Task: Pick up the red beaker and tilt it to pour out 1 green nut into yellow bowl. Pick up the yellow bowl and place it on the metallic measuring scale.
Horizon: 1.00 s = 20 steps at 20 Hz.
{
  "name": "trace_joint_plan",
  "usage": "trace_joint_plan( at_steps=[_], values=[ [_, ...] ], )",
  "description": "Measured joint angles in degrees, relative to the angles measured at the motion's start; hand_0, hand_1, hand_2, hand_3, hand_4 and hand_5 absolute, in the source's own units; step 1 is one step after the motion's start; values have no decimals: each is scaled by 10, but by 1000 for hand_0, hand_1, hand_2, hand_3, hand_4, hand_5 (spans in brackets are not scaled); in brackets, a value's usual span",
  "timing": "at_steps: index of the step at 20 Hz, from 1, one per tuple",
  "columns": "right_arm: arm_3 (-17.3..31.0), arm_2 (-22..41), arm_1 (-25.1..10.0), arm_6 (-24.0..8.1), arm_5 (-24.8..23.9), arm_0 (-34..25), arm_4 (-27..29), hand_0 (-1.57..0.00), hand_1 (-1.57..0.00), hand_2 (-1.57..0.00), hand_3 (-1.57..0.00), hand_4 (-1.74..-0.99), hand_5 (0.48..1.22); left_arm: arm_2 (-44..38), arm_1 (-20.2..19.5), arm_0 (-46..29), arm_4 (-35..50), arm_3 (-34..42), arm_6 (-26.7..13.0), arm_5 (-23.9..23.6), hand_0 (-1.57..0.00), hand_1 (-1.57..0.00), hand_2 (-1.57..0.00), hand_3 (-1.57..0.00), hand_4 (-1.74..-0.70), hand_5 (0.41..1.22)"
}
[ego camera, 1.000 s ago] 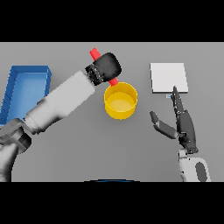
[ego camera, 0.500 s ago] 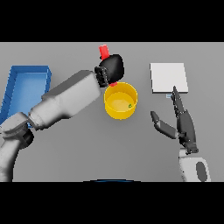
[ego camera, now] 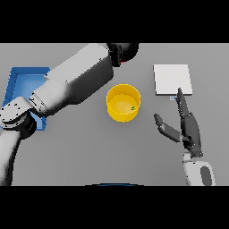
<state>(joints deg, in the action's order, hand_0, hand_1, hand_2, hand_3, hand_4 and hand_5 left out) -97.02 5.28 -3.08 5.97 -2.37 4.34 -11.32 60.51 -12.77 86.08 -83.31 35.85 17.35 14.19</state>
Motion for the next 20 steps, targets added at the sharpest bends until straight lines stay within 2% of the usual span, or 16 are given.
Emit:
trace_joint_plan(
  at_steps=[4,6,9,10,12,13,16,18,20],
  values=[
    [0,4,3,10,2,-2,0,1,1,1,1,-1117,554,-78,-38,63,36,-65,-13,-21,-1571,-1571,-1571,-1571,-1722,1221],
    [2,3,2,12,13,-5,13,1,1,1,1,-1104,563,-138,-52,93,71,-111,-51,-11,-1571,-1571,-1571,-1571,-1728,1221],
    [7,8,-1,10,14,-16,5,1,1,1,1,-1105,578,-274,-90,111,182,-174,-95,29,-1571,-1571,-1571,-1509,-1735,1221],
    [11,5,-1,6,17,-19,13,1,1,1,1,-1114,578,-321,-112,114,220,-194,-114,32,-1571,-1571,-1571,-1507,-1736,1221],
    [14,3,-5,20,24,-11,21,1,1,1,1,-1121,588,-405,-149,97,299,-230,-128,29,-1571,-1571,-1571,-1530,-1738,1221],
    [16,3,-6,12,18,-23,13,1,1,1,1,-1118,595,-435,-164,87,327,-241,-136,21,-1571,-1571,-1571,-1538,-1738,1221],
    [25,8,-8,16,14,-20,0,1,1,1,1,-1132,614,-512,-203,37,408,-266,-159,-14,-1571,-1571,-1571,-1554,-1740,1221],
    [20,7,-15,16,21,-25,4,1,1,1,1,-1138,626,-538,-208,-11,441,-276,-212,-56,-1571,-1571,-1571,-1560,-1740,1221],
    [21,10,-17,14,23,-26,0,1,1,1,1,-1134,632,-565,-208,-57,478,-269,-229,-105,-1571,-1571,-1571,-1564,-1740,1221]
  ],
)
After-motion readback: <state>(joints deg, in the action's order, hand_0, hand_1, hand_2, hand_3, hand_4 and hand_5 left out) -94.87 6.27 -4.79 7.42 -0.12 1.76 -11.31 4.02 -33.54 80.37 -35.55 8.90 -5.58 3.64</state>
